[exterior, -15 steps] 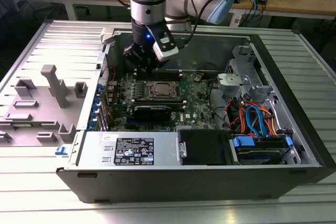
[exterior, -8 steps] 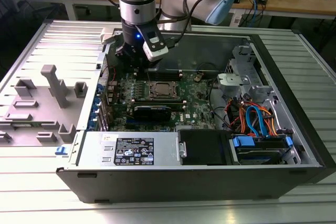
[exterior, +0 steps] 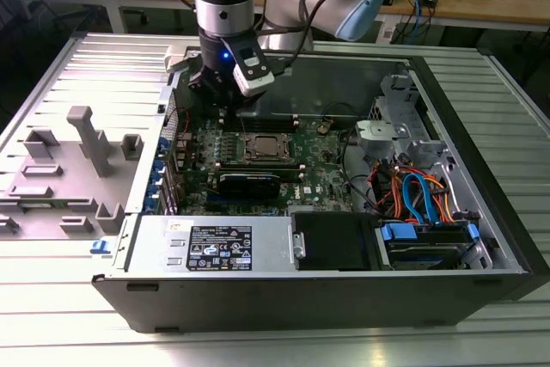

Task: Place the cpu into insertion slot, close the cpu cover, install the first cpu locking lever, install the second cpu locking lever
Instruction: 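Install the first cpu locking lever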

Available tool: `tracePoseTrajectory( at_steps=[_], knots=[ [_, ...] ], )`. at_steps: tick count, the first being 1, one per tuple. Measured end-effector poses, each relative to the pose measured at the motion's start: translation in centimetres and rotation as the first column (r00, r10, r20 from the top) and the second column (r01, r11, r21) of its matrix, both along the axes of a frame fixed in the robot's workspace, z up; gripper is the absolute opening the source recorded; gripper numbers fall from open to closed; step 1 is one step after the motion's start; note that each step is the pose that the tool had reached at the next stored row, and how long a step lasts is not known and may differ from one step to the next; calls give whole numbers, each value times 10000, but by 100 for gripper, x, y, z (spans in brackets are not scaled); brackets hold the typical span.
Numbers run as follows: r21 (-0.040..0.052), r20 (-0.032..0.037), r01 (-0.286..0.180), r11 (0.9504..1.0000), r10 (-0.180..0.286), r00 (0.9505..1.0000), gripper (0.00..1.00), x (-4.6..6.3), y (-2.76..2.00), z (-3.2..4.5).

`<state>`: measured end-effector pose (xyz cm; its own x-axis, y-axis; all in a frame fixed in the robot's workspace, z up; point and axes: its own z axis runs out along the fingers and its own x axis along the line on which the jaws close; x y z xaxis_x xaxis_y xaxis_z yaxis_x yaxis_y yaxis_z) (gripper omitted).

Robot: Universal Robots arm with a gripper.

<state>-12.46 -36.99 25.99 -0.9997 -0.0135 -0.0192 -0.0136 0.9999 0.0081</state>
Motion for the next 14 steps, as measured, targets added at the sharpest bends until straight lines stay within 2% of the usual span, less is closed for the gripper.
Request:
tracePoseTrajectory(
  at_steps=[9, 14],
  knots=[
    [0, 1, -1, 10000, 1, 10000, 11, -19, 60, -4],
    [0, 1, -22, 10000, 22, 10000, 11, -23, 126, -4]
  ],
)
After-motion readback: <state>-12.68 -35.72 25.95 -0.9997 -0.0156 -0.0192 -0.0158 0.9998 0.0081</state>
